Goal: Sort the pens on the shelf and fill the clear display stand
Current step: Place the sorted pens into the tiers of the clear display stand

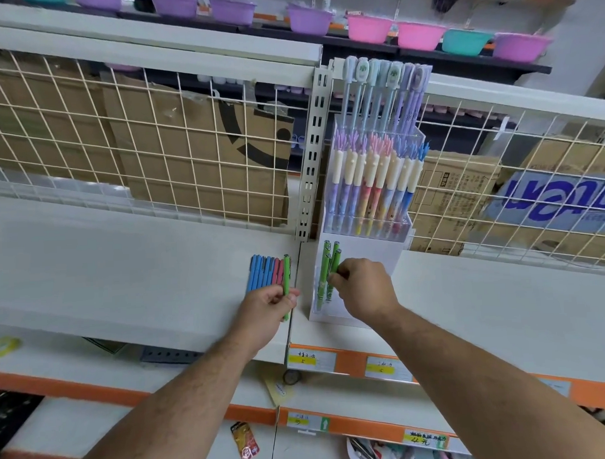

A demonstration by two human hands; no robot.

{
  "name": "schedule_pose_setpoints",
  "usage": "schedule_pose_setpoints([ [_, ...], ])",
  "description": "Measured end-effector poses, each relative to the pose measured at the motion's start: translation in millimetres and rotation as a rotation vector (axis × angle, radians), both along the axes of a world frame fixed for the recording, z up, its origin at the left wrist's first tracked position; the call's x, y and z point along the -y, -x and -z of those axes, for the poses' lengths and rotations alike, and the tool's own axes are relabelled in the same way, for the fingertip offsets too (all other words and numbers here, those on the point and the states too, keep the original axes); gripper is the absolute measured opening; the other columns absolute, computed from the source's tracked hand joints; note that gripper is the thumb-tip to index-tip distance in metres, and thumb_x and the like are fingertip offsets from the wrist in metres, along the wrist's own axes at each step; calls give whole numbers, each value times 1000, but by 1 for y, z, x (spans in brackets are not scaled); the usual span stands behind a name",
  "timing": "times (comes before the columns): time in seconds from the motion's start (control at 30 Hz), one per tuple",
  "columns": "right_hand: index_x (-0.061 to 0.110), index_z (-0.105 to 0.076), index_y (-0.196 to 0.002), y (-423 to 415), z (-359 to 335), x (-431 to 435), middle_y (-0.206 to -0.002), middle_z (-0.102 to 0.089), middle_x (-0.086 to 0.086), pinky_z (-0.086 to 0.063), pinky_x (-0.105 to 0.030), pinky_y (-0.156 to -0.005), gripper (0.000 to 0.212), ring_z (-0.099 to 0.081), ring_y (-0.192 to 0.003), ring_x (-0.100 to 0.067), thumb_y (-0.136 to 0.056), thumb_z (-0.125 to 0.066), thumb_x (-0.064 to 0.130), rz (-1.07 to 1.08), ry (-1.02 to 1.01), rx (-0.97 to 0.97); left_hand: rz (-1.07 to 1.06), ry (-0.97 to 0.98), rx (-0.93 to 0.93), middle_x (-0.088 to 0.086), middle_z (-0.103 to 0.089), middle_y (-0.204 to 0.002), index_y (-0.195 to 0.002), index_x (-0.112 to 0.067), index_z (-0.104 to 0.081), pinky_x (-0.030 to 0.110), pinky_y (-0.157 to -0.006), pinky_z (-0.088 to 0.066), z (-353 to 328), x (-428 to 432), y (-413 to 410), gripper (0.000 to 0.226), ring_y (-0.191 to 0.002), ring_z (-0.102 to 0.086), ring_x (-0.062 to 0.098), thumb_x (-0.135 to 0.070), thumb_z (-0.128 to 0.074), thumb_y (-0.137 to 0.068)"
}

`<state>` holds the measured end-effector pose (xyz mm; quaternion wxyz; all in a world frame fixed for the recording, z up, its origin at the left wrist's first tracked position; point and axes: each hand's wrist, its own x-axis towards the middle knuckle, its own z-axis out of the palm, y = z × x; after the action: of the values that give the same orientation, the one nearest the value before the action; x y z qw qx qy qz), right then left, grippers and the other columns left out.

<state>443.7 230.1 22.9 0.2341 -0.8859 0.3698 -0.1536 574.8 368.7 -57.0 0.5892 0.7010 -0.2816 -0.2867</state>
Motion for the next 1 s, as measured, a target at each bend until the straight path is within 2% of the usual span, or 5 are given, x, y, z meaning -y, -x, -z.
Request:
schedule_pose_setpoints([
  [0.57, 12, -75, -90, 16, 7, -5, -83, -74, 0, -53, -27, -68, 16, -65, -69, -14, -94, -68, 26, 54, -15, 75, 10, 1, 20, -28, -72, -100, -94, -26, -76, 24, -77, -54, 0, -2, 1, 11, -96, -67, 4, -20, -67, -95],
  [0.73, 18, -68, -73, 30, 3, -18, -69, -68, 9, -48, -26, -60, 17, -62, -64, -9, -90, -66, 22, 44, -34, 116, -46, 66, 4, -18, -75, -96, -85, -34, -76, 24, -75, -52, -6, -6, 10, 19, -91, -70, 5, -22, -64, -95],
  [0.83, 15, -69, -70, 33, 0, -33, -65, -68, 4, -53, -31, -62, 16, -62, -62, -13, -85, -71, 20, -65, -138, 203, -10, 71, 97, -11, -75, -87, -83, -40, -71, 28, -73, -54, -7, -10, 23, 19, -79, -69, 3, -29, -63, -96],
  [0.9, 16, -71, -76, 32, -2, -42, -64, -65, 7, -50, -24, -61, 13, -56, -58, -6, -85, -76, 25, -134, -191, 263, 16, 73, 160, -5, -73, -78, -80, -36, -69, 35, -66, -55, -8, -11, 31, 18, -68, -66, 8, -30, -64, -96],
  [1.0, 20, -68, -80, 27, -6, -50, -65, -63, 9, -52, -26, -64, 12, -59, -60, -7, -86, -78, 25, -161, -211, 318, 70, 80, 213, -4, -71, -78, -83, -34, -70, 41, -68, -57, -16, -9, 41, 20, -74, -66, 15, -18, -65, -94],
])
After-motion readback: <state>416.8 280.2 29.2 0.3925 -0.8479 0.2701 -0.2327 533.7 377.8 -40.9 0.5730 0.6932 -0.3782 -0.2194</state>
